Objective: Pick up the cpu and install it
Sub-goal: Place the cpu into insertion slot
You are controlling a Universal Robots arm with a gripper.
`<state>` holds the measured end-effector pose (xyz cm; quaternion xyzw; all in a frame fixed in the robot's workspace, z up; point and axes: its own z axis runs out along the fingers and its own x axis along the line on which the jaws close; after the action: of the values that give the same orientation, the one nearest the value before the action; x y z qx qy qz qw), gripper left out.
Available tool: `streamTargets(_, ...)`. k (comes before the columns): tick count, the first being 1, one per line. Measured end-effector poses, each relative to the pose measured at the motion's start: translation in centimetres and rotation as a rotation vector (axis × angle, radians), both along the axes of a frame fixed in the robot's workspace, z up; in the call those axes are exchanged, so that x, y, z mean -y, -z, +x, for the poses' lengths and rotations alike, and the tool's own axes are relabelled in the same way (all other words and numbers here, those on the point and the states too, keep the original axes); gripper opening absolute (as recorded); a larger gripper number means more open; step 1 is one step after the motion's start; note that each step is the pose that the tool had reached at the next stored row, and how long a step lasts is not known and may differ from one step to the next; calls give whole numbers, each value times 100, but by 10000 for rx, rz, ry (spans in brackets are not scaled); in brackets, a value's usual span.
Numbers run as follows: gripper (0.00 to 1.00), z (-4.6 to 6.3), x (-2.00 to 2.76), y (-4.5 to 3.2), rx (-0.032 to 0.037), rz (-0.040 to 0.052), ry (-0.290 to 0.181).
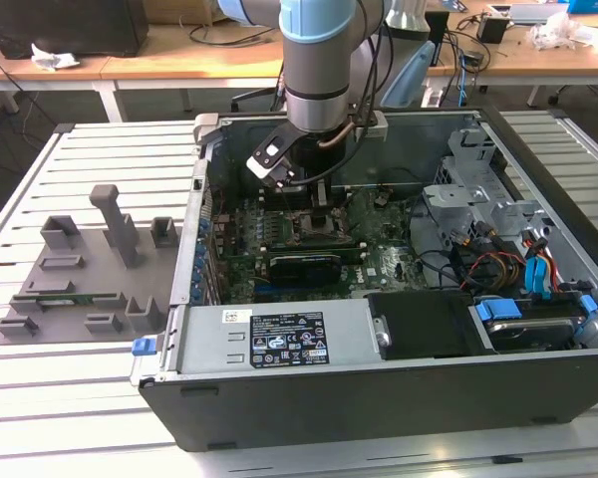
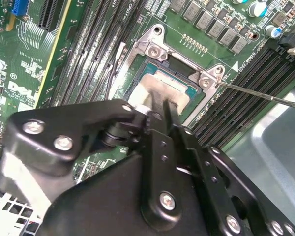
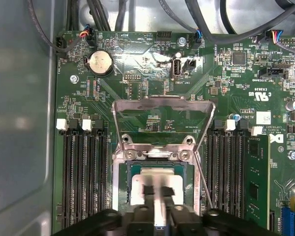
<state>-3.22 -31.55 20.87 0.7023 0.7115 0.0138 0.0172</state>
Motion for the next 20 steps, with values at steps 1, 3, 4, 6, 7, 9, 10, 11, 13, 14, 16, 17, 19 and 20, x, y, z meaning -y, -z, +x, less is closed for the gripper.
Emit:
streamTargets(1,11,0,0,0,0,6,0)
streamTargets(3,11,0,0,0,0,18,0)
streamTargets(4,11,0,1,0,0,21,0)
streamTargets(6,11,0,1,12,0,20,0)
streamTargets(7,11,0,1,20,-1,20,0)
streamTargets(9,11,0,1,34,0,21,0)
streamTargets(10,11,0,1,35,-1,20,0)
streamTargets(11,11,0,1,36,-2,18,0)
streamTargets(13,11,0,1,44,-2,17,0)
streamTargets(14,11,-1,1,48,-4,16,0)
streamTargets(16,11,0,1,54,-2,17,-1)
streamTargets(17,11,0,1,54,-1,19,0)
streamTargets(19,11,0,0,46,4,28,1)
streamTargets(20,11,1,-2,26,7,33,1)
